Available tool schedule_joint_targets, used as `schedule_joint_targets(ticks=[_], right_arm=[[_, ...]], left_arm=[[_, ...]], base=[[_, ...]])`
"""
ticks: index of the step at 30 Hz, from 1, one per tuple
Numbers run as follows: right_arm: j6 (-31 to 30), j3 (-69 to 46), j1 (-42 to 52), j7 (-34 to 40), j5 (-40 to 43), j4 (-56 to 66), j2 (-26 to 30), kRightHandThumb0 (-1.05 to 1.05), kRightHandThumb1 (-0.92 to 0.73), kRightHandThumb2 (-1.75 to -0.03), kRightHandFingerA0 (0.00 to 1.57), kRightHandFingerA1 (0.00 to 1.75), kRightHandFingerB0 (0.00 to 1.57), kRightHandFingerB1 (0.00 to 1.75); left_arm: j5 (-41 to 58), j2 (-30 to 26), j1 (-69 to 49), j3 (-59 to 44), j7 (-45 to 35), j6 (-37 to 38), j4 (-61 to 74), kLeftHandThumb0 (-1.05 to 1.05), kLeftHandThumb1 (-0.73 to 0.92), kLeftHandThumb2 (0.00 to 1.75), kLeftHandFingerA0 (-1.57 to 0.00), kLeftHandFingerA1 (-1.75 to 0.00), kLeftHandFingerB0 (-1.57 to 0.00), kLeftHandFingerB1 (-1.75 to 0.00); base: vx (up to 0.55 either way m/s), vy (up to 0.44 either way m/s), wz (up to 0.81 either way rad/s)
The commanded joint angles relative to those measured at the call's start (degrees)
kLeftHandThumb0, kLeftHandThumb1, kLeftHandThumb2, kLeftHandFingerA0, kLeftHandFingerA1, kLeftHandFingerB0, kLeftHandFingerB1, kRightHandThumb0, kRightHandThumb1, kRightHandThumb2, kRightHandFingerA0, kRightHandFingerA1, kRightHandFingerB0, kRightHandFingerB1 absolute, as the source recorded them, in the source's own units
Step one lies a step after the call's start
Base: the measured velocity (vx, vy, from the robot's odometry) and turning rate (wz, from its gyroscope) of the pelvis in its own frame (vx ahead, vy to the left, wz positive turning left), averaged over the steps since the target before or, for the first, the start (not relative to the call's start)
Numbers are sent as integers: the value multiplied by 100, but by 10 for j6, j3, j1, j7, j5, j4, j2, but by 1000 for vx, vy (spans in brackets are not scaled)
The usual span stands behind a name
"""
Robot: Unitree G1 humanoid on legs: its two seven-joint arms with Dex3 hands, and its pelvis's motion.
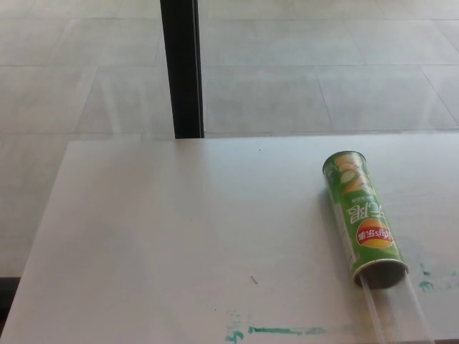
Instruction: Use the right hand as a fist to push the chips tray inside its container kept in the middle of the desk
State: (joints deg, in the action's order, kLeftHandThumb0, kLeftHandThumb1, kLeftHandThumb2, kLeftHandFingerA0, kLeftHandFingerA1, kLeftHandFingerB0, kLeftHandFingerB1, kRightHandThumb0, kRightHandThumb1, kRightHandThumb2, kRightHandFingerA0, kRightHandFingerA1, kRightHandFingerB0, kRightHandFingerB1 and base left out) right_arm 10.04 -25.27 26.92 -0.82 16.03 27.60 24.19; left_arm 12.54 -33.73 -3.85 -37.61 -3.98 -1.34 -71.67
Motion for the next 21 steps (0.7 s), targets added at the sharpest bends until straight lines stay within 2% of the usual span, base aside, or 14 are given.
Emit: schedule_joint_targets(ticks=[1, 2, 3, 4, 5, 8, 9, 12, 13, 14, 15, 17, 19, 21], right_arm=[[16, 21, 166, -276, -56, 125, 184, -60, -81, -65, 80, 84, 56, 51], [0, 21, 173, -278, -51, 133, 192, -57, -81, -64, 77, 90, 55, 52], [-5, 23, 177, -277, -51, 137, 196, -57, -80, -64, 77, 91, 57, 52], [-3, 25, 180, -273, -55, 138, 196, -57, -80, -64, 77, 91, 57, 52], [-5, 30, 181, -274, -57, 138, 200, -56, -80, -64, 77, 90, 57, 52], [-14, 50, 187, -272, -60, 143, 213, -53, -77, -64, 78, 86, 54, 51], [-12, 63, 186, -269, -69, 142, 214, -50, -63, -102, 81, 86, 49, 64], [-2, 107, 185, -264, -108, 136, 225, -48, -62, -102, 79, 87, 49, 64], [-6, 118, 188, -264, -127, 139, 234, -46, -61, -102, 78, 87, 48, 64], [-1, 127, 191, -262, -161, 140, 242, -50, -77, -63, 73, 80, 55, 50], [-2, 134, 196, -259, -190, 146, 247, -51, -76, -62, 75, 78, 56, 50], [-26, 169, 192, -259, -208, 148, 259, -47, -72, -62, 70, 87, 52, 53], [-14, 189, 192, -242, -235, 134, 249, -43, -71, -61, 70, 95, 54, 56], [-17, 200, 192, -230, -270, 132, 245, -43, -73, -61, 66, 98, 51, 57]], left_arm=[[0, -15, -17, 17, -19, 24, 1, -84, 59, 137, -66, -131, -36, -102], [-1, -15, -21, 18, -22, 30, 3, -83, 58, 140, -67, -134, -38, -106], [0, -14, -22, 17, -21, 30, 3, -80, 52, 140, -52, -161, -24, -123], [2, -14, -20, 16, -16, 27, 2, -80, 52, 140, -52, -161, -24, -123], [3, -13, -21, 15, -16, 29, 3, -84, 56, 140, -69, -136, -40, -108], [-1, -14, -19, 21, -10, 28, -1, -83, 58, 138, -71, -133, -40, -104], [-1, -14, -20, 21, -12, 29, 0, -85, 58, 139, -66, -132, -36, -103], [0, -14, -25, 25, -23, 31, 5, -86, 57, 139, -63, -129, -32, -100], [-6, -14, -29, 32, -26, 36, 7, -86, 57, 139, -63, -128, -32, -100], [-8, -14, -30, 34, -24, 39, 6, -88, 57, 139, -67, -129, -33, -100], [-12, -16, -27, 39, -20, 35, 5, -87, 58, 137, -66, -127, -34, -99], [-8, -17, -30, 40, -27, 37, 13, -85, 59, 141, -66, -130, -32, -100], [-6, -18, -30, 41, -28, 34, 12, -84, 59, 140, -63, -127, -31, -98], [-3, -18, -29, 41, -22, 31, 12, -84, 57, 140, -65, -131, -38, -104]], base=[[0, 0, 0], [0, 0, 0], [0, 0, 0], [0, 0, 0], [0, 0, 0], [0, 0, 0], [0, 0, 0], [0, 0, 0], [0, 0, 0], [0, 0, 0], [0, 0, 0], [0, 0, 0], [0, 0, 0], [0, 0, 0]])
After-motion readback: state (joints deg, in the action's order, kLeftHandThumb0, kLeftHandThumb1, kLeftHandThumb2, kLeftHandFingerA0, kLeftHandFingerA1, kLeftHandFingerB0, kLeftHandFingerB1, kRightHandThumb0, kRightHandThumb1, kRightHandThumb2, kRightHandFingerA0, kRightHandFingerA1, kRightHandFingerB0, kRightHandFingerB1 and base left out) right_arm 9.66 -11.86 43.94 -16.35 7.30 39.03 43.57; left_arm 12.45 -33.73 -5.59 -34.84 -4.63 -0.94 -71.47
